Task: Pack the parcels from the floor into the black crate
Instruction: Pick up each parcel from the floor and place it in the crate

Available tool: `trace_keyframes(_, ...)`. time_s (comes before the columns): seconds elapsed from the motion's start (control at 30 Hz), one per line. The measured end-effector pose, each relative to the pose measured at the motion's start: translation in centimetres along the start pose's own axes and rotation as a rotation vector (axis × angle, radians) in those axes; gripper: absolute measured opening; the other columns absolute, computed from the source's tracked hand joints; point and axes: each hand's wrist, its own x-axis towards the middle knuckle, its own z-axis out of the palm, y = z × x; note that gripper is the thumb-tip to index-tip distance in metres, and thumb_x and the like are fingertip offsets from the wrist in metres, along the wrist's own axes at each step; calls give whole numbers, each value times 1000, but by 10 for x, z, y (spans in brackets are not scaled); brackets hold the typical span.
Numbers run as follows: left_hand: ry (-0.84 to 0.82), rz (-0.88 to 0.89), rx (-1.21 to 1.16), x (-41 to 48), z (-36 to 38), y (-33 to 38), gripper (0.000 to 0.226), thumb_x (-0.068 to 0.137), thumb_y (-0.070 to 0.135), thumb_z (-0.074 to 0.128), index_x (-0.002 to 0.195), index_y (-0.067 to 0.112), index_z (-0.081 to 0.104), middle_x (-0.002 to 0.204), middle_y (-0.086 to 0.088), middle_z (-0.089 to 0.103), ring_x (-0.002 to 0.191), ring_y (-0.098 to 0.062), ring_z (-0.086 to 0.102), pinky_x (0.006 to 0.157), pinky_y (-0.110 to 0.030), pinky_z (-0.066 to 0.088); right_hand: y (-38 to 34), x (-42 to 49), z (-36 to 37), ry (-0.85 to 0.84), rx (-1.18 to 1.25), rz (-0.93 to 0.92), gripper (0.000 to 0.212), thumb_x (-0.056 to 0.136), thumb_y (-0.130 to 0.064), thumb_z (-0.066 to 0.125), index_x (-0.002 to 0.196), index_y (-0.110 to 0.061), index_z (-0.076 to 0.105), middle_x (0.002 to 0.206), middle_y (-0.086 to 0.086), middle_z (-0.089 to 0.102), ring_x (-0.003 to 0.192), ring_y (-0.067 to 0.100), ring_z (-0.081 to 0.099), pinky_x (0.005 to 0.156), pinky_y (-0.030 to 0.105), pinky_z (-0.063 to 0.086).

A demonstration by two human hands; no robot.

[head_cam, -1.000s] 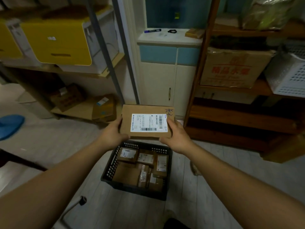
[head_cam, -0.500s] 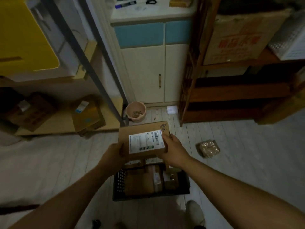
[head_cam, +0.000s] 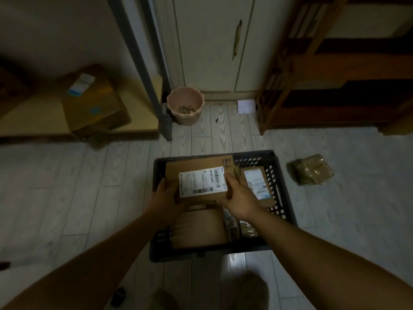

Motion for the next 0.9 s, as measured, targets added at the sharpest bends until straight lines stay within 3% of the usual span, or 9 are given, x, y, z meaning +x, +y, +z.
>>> trace_keyframes(0.1,15,-21,68,45,47,-35,76,81,54,61,145,30,28,152,-10,23,133,-35,33,110,-52,31,43,38,50,0,-33,-3,79,80,-30,70,146,-34,25,151,1,25,131,24,37,104,34,34)
trace_keyframes(0.2,0,-23,119,89,85,-70,73,81,48,64,143,25,33,148,-11,30,130,-33,38,109,-50,33,80,71,97,-4,-2,-24,74,81,-32,70,143,-35,30,148,4,29,131,28,38,106,43,38)
trace_keyframes(0.37,46,8,295,144,128,-104,83,84,52,58,149,24,15,157,-12,3,140,-40,14,115,-51,18,126,114,149,40,-82,-66,71,85,-35,63,144,-38,24,142,3,34,129,26,37,104,43,38)
trace_keyframes(0.43,54,6,403,159,127,-107,83,84,52,57,149,24,14,157,-12,5,140,-42,10,113,-53,15,134,129,159,70,-132,-94,71,86,-40,59,146,-37,20,144,5,30,131,27,31,106,46,35)
trace_keyframes(0.63,76,102,780,179,112,-115,79,78,65,54,141,23,32,151,-12,26,140,-37,17,112,-51,22,144,144,170,137,-298,-227,71,87,-54,53,146,-31,19,146,10,26,131,27,26,105,42,31)
trace_keyframes(0.77,45,104,785,181,116,-120,87,79,62,57,144,19,20,153,-15,19,138,-36,24,109,-50,30,147,141,172,111,-334,-219,72,88,-57,50,147,-34,16,147,9,23,130,27,29,104,40,32)
trace_keyframes(0.9,11,76,809,187,119,-119,87,75,62,60,141,20,23,149,-16,24,134,-37,30,104,-51,35,145,148,168,35,-382,-154,76,86,-61,49,147,-38,12,155,10,15,138,32,21,110,46,25)
